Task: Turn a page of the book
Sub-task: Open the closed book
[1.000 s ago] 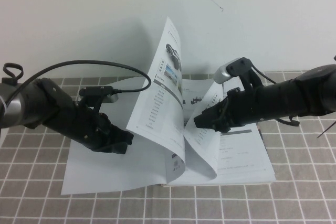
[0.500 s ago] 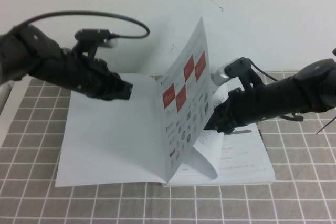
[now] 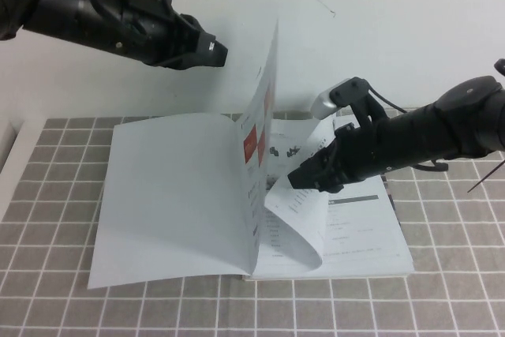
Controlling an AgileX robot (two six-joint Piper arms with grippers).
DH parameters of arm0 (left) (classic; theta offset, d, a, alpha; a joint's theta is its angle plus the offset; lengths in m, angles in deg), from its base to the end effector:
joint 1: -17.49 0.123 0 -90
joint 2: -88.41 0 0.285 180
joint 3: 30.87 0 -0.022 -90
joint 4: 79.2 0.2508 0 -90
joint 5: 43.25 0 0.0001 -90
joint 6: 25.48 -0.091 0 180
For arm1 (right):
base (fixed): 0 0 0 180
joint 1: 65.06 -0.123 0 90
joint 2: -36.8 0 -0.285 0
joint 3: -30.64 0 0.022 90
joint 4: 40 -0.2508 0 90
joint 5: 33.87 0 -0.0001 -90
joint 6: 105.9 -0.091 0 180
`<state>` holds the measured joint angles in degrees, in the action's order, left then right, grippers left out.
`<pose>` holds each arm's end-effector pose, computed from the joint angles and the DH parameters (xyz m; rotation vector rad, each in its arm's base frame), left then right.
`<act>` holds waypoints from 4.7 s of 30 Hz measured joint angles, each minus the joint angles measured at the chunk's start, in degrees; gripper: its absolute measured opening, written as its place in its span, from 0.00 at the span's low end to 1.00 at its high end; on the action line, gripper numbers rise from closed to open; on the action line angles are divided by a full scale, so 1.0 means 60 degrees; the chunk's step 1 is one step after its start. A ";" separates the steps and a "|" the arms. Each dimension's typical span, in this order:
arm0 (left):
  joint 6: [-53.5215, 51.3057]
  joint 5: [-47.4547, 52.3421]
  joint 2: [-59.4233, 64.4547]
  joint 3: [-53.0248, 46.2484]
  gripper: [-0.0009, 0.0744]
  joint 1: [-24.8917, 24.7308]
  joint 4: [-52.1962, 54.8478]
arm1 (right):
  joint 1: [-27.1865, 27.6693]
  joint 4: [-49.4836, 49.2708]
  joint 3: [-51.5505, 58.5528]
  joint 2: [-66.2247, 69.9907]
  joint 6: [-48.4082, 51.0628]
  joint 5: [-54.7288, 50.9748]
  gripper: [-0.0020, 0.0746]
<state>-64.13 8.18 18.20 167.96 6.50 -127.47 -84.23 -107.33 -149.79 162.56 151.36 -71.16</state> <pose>0.3860 -0.1291 0.3606 0.6062 2.1528 -0.7754 0.3900 0.1895 0.1680 -0.9455 2.2139 0.7617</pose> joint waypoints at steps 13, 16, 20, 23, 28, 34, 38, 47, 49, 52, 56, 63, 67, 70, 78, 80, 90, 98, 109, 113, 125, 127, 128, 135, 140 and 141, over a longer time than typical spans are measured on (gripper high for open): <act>-0.0683 -0.0177 0.0000 0.0056 0.01 -0.0292 -0.0861 | -0.1104 0.0253 -0.0122 0.0015 0.0278 0.0393 0.41; -0.0683 -0.0177 0.0000 0.0056 0.01 -0.0389 -0.0861 | -0.1247 0.0253 -0.0122 0.0021 0.0294 0.0456 0.41; -0.0683 -0.0177 0.0000 0.0056 0.01 -0.0628 -0.0490 | -0.1352 0.0253 -0.0122 0.0176 0.0294 0.0470 0.41; -0.0481 -0.0102 0.0019 0.0056 0.01 -0.0777 0.0335 | -0.1369 0.0253 -0.0122 0.0367 0.0233 0.0349 0.41; 0.0851 0.0404 0.0670 0.0061 0.01 -0.0863 0.2588 | -0.1369 0.0273 -0.0122 0.0448 0.0113 0.0314 0.41; 0.1897 0.1096 0.1887 0.0061 0.01 -0.0863 0.4296 | -0.1369 0.0273 -0.0122 0.0448 0.0053 0.0179 0.41; 0.2007 0.1156 0.2048 0.0061 0.01 -0.0863 0.4510 | -0.1369 0.0273 -0.0122 0.0410 0.0032 -0.0158 0.41; 0.2028 0.1195 0.2048 0.0061 0.01 -0.0863 0.4688 | -0.0651 0.0416 -0.0122 -0.1019 -0.0001 -0.0607 0.41; 0.2028 0.1195 0.2048 0.0061 0.01 -0.0863 0.4712 | -0.0317 0.0422 -0.0122 -0.1596 -0.0009 -0.0788 0.41; 0.2083 0.1195 0.2048 0.0061 0.01 -0.0863 0.4707 | 0.0068 0.0422 -0.0122 -0.2430 -0.0023 -0.0979 0.41; 0.2104 0.1195 0.2048 0.0061 0.01 -0.0863 0.4792 | 0.0161 0.0422 -0.0122 -0.3137 -0.0023 -0.1121 0.41; 0.2443 0.1215 0.2048 0.0061 0.01 -0.0845 0.5212 | -0.0131 0.2250 -0.0122 -0.2915 -0.1099 -0.0823 0.20; 0.2461 0.0900 0.2048 -0.0431 0.01 -0.0566 0.5149 | -0.0114 0.4339 -0.0122 -0.2117 -0.3133 -0.0291 0.06; 0.2345 0.0409 0.2048 -0.1132 0.01 -0.0114 0.4725 | -0.0114 0.5364 -0.0122 -0.1354 -0.4096 -0.0169 0.04; 0.1252 -0.1171 0.2064 -0.3192 0.01 0.0871 0.3303 | -0.0114 0.5770 -0.0122 0.0179 -0.4638 -0.0169 0.03; 0.1003 -0.1479 0.2118 -0.3484 0.01 0.0933 0.3020 | -0.0114 0.5764 -0.0142 0.0312 -0.4677 -0.0145 0.02; 0.0564 -0.1468 0.2411 -0.3564 0.01 0.1018 0.2112 | -0.0825 0.4201 -0.1417 0.0330 -0.3170 -0.1039 0.02; 0.0564 -0.1434 0.2437 -0.3564 0.01 0.1018 0.2045 | -0.2130 0.4668 -0.3479 0.1460 -0.3650 -0.1235 0.02; 0.0255 -0.1575 0.2174 -0.3580 0.01 0.1018 0.1551 | -0.2224 0.5010 -0.5129 0.3102 -0.4802 -0.1887 0.02; -0.0316 -0.1575 0.1831 -0.3602 0.01 0.1001 0.0830 | -0.2224 0.5071 -0.5188 0.3188 -0.4920 -0.1927 0.02; -0.0685 -0.1663 0.1968 -0.3602 0.01 0.0965 0.0151 | -0.2353 0.5713 -0.5246 0.3244 -0.5419 -0.1869 0.02; -0.0685 -0.1634 0.2154 -0.3602 0.01 0.0965 0.0151 | -0.2375 0.5824 -0.5246 0.3244 -0.5438 -0.1857 0.02; -0.0685 -0.1595 0.2232 -0.3602 0.01 0.0961 0.0151 | -0.2390 0.5846 -0.5253 0.3244 -0.5452 -0.1849 0.02; -0.0778 -0.1434 0.2568 -0.3624 0.01 0.0945 0.0371 | -0.2413 0.5862 -0.5268 0.3264 -0.5494 -0.1849 0.02; -0.0819 -0.1282 0.2440 -0.3624 0.01 0.0945 0.0391 | -0.2413 0.5991 -0.5250 0.3039 -0.5494 -0.2024 0.02; -0.0841 -0.1244 0.2365 -0.3631 0.01 0.0945 0.0391 | -0.2413 0.6041 -0.5226 0.2898 -0.5469 -0.2149 0.02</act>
<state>-69.18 0.71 32.40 146.18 12.17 -125.13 -98.71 -71.08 -181.14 179.95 118.55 -84.06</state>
